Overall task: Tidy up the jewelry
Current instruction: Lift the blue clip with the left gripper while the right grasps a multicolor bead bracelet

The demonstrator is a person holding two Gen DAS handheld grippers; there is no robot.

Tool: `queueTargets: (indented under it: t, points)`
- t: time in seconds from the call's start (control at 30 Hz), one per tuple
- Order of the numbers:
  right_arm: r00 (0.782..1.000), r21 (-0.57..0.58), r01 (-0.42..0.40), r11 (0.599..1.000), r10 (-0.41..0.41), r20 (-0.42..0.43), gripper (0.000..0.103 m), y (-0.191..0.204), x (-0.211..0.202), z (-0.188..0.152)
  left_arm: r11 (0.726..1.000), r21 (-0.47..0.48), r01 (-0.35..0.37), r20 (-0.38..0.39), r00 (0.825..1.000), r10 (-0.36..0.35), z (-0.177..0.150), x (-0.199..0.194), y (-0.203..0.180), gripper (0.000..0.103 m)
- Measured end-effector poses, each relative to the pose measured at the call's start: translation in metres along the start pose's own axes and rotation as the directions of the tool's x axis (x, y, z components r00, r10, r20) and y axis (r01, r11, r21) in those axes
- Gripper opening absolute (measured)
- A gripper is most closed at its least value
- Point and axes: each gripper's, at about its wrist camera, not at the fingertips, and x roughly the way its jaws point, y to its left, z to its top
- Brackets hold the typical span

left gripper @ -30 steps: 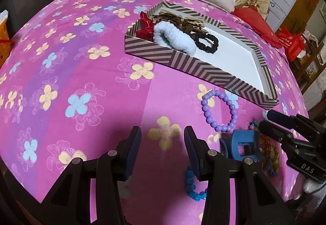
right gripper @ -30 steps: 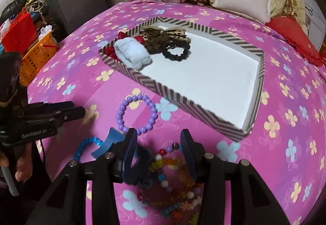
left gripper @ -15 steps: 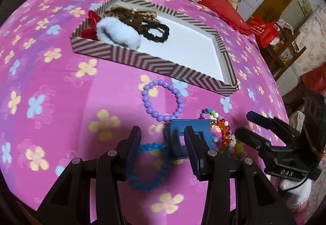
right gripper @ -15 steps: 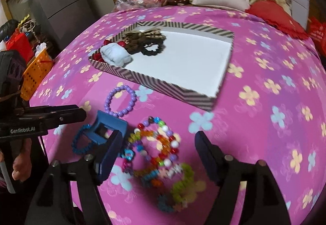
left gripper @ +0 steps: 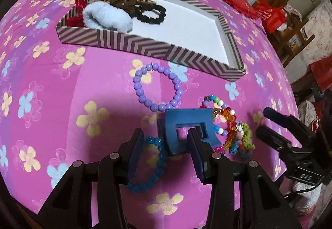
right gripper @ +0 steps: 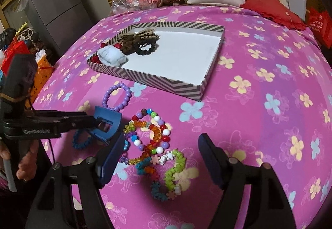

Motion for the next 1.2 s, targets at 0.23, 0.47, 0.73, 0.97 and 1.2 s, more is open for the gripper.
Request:
queueTargets:
  t: [0.23, 0.47, 0.73, 0.97, 1.2]
  points:
    - [0.999, -0.047, 0.040, 0.998, -0.041, -0.021, 0.062, 0.002, 0.003, -0.005, 1.000, 0.004, -0.024, -0.013, 1.000, 0.024, 0.002, 0.004, 0.003, 0.039]
    - [0.997, 0.000, 0.074, 0.997, -0.074, -0.030, 0.051, -0.020, -0.005, -0.012, 0.999, 0.021, -0.030, -0.020, 0.999, 0.031, 0.005, 0.009, -0.001, 0.039]
    - [0.992, -0.043, 0.102, 0.994, -0.105, -0.070, 0.051, -0.010, -0.001, -0.040, 1.000, 0.013, -0.018, -0.018, 1.000, 0.018, 0.006, 0.011, 0.000, 0.039]
    - [0.990, -0.090, 0.108, 0.990, -0.116, -0.083, 0.051, 0.005, 0.008, -0.053, 1.000, -0.008, -0.014, -0.017, 1.000, 0.013, 0.006, 0.012, 0.002, 0.039]
    - [0.996, -0.072, 0.079, 0.994, -0.082, -0.027, 0.014, 0.006, 0.010, -0.050, 1.000, 0.012, 0.019, -0.014, 1.000, -0.019, 0.006, 0.011, -0.001, 0.021]
